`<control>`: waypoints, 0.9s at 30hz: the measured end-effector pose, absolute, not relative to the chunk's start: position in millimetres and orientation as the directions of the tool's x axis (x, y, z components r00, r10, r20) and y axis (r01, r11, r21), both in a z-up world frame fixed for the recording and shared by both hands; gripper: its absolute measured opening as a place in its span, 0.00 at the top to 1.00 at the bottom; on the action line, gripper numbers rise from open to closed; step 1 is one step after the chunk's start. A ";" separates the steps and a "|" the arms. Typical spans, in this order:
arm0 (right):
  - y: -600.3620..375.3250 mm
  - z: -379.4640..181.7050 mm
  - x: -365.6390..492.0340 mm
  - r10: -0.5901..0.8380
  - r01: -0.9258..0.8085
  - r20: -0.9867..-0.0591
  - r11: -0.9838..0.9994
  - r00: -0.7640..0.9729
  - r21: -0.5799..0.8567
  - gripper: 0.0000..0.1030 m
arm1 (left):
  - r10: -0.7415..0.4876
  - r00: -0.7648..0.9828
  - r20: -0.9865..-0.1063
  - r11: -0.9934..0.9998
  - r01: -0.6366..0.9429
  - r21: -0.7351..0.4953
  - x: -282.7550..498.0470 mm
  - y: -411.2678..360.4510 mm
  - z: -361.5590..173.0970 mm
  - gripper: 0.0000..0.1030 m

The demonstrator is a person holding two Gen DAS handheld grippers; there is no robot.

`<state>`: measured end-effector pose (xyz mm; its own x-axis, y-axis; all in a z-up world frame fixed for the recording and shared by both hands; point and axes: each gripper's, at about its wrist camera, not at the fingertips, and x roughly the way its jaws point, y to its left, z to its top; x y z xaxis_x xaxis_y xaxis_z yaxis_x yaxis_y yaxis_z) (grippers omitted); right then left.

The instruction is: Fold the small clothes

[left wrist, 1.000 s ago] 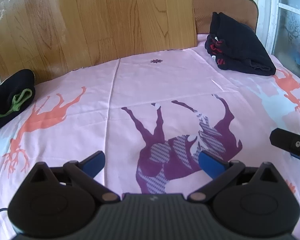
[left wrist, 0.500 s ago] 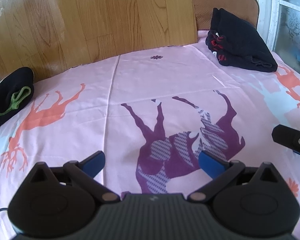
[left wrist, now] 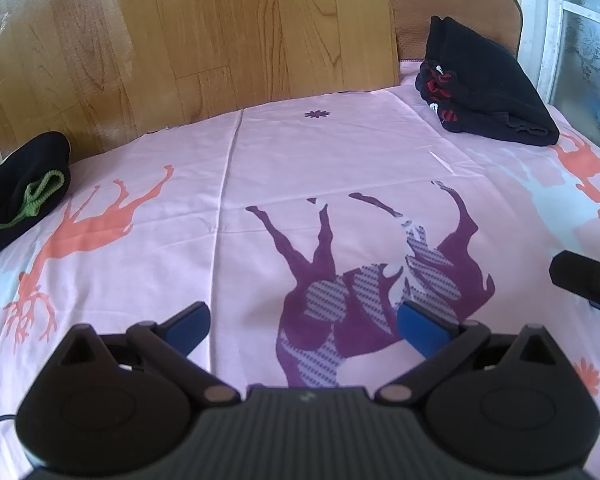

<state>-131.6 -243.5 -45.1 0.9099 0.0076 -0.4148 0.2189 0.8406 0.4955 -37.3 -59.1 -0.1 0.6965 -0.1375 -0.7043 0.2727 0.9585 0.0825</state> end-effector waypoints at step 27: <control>-243.5 -45.3 -130.1 0.007 0.220 -0.415 0.840 0.910 0.496 0.11 | -0.128 0.702 -0.700 0.961 0.261 0.086 -37.3 -58.4 2.9 0.00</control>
